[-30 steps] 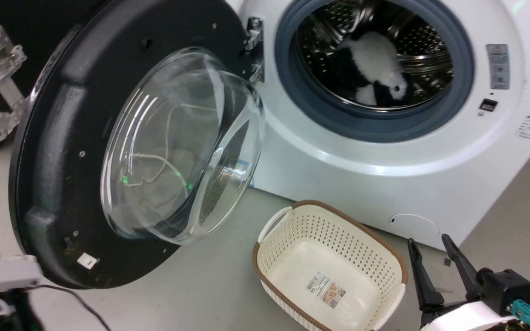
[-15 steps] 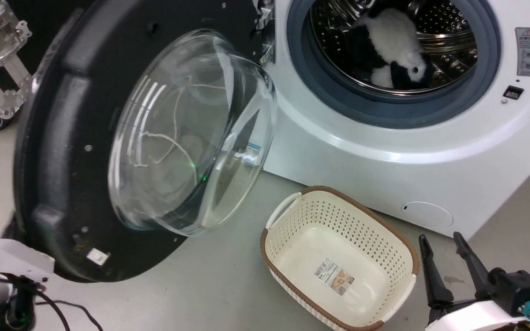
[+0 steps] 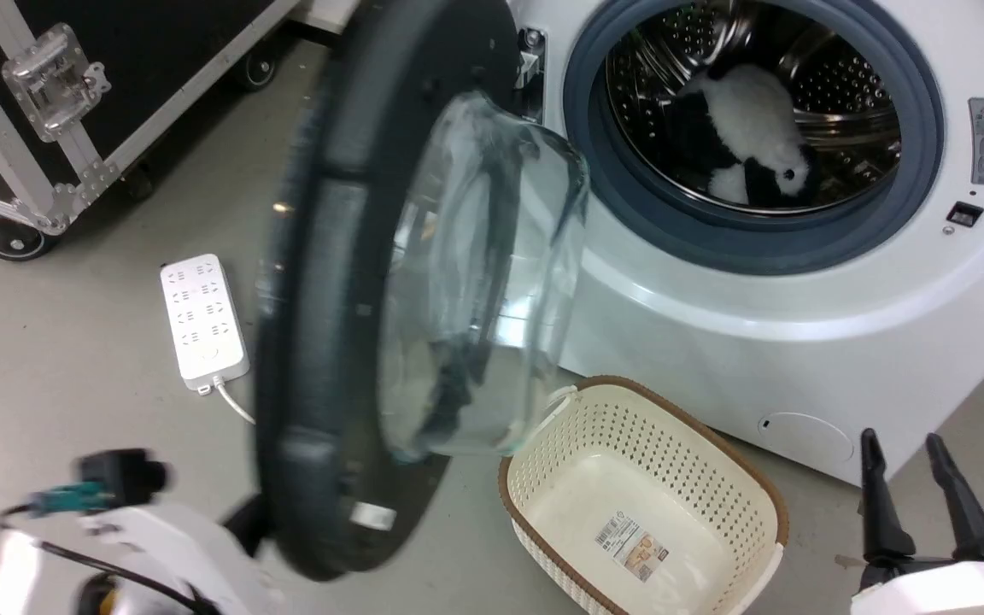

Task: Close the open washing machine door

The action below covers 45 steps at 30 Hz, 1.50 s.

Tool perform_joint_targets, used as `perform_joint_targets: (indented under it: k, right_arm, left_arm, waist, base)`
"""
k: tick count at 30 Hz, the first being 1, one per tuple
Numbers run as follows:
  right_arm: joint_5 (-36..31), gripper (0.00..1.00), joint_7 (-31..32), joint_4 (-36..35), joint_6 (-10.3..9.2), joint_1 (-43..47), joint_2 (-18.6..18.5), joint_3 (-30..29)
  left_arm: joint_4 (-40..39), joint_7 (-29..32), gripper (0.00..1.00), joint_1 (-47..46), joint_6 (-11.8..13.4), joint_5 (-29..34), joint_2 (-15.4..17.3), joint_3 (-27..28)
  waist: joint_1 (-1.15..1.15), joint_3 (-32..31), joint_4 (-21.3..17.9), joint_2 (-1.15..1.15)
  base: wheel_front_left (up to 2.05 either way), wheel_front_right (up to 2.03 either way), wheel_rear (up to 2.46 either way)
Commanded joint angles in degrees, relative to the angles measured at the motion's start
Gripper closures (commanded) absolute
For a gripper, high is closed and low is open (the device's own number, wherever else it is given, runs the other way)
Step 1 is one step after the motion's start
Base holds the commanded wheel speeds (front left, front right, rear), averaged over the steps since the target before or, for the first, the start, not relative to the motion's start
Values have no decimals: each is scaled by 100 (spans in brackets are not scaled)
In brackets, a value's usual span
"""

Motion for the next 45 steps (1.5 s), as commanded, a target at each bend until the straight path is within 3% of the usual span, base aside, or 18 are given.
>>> perform_joint_targets:
  k: [1, 6, 12, 19, 23, 29, 37, 42, 45]
  right_arm:
    - [50, 0, -54, 24, 5, -9, 1, -68]
    - [99, 0, -114, 40, 5, -43, 1, -202]
    - [168, 0, -186, 56, 5, -166, 1, -280]
    - [334, 0, -258, 91, 5, -345, 1, -326]
    - [512, 0, -317, 119, 5, -410, 1, -442]
    - [705, 0, -375, 157, 6, -483, 1, -521]
    - [800, 0, -375, 175, 6, -549, 1, -479]
    - [766, 0, -375, 207, 6, -462, 1, -509]
    - [688, 0, -375, 225, 6, -357, 1, -534]
  left_arm:
    - [-139, 28, 100, 77, -54, -119, 30, -239]
    - [-396, -137, 100, 17, -86, -222, 37, -1270]
    - [-219, -452, 100, -658, -124, -412, 89, -2353]
    - [307, -907, 100, -1718, -161, -601, 176, -3320]
    - [819, -1292, 100, -2734, -192, -844, 182, -4143]
    - [1690, -1789, 100, -3765, -223, -917, 39, -4797]
    - [3461, -2994, 100, -4976, -76, -291, -515, -4728]
    - [3846, -3935, 100, -5337, 24, -251, -704, -4388]
    - [3672, -4278, 100, -5363, 155, -188, -579, -3923]
  waist:
    - [0, -29, -2, 0]
    - [0, -7, -161, 0]
    - [0, 209, -679, 0]
    - [0, 526, -1382, 0]
    - [0, 782, -1933, 0]
    - [0, 1003, -2373, 0]
    - [0, 1118, -2579, 0]
    - [0, 911, -2352, 0]
    - [0, 625, -2073, 0]
  base:
    - [0, 0, 0]
    - [0, 0, 0]
    - [0, 0, 0]
    - [0, 0, 0]
    - [0, 0, 0]
    - [0, 0, 0]
    - [0, 0, 0]
    - [0, 0, 0]
    - [0, 0, 0]
